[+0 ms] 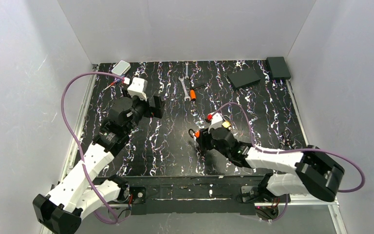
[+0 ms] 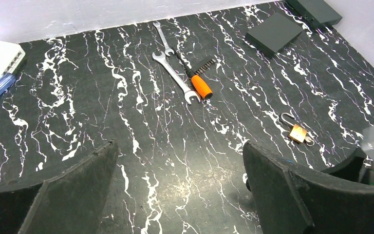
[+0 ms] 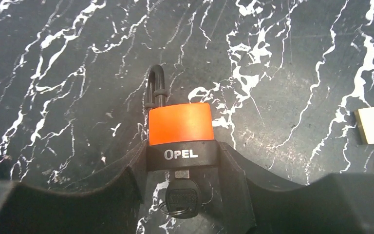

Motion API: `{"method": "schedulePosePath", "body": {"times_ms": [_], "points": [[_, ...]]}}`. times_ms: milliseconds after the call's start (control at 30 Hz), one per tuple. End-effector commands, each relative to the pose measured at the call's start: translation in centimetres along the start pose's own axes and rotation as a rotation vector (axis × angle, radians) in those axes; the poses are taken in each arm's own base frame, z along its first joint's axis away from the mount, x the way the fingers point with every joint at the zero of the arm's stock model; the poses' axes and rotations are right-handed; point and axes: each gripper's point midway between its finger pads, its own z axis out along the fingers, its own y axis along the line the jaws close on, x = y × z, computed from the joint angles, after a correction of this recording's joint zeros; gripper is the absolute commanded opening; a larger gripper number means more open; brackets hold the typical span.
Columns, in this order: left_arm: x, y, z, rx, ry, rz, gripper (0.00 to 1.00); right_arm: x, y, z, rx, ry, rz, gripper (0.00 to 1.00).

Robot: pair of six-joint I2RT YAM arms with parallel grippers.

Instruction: Unlock with the key

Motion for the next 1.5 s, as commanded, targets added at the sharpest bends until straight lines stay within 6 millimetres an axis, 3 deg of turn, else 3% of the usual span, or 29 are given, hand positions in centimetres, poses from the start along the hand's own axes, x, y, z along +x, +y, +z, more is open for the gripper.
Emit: {"method": "schedulePosePath", "body": {"times_ms": [0,233,400,433,567,733,833,1000,1200,1467], "points": [[-1.0,1.0,-0.3,-0.049,-0.036,0.02,0.98,-5.1,0.9,2.5,-0.061,-0.126,0.107,0.01],[-1.1,1.1,-0.4,-0.052,-0.039,0.022,0.98,-3.1,-2.2,4.8,0.011,-0.078,0.11,0.01],[-1.0,1.3,-0.4,-0.062,-0.037,0.028,0.98,-2.7,-3.1,5.6,0.05,-0.065,0.101,0.03],[-1.0,1.3,-0.3,-0.063,-0.037,0.028,0.98,-2.6,-3.3,5.7,0.059,-0.06,0.099,0.07],[-0.9,1.4,-0.3,-0.068,-0.037,0.031,0.98,-3.1,-3.7,6.0,0.077,-0.049,0.099,0.4],[-0.8,1.4,-0.2,-0.068,-0.031,0.032,0.98,-3.7,-3.7,5.9,0.079,-0.058,0.086,0.49],[-0.7,1.4,-0.1,-0.07,-0.03,0.032,0.98,-4.0,-3.9,5.6,0.088,-0.063,0.085,0.69],[-0.6,1.7,-0.1,-0.085,-0.032,0.031,0.98,-5.3,-4.6,4.2,0.126,-0.088,0.08,0.97],[-0.5,2.0,-0.1,-0.102,-0.03,0.032,0.98,-8.4,-5.5,1.2,0.185,-0.144,0.065,0.98],[-0.5,2.5,-0.3,-0.127,-0.034,0.044,0.98,-12.3,-8.2,-5.1,0.319,-0.315,0.188,0.98]]}}
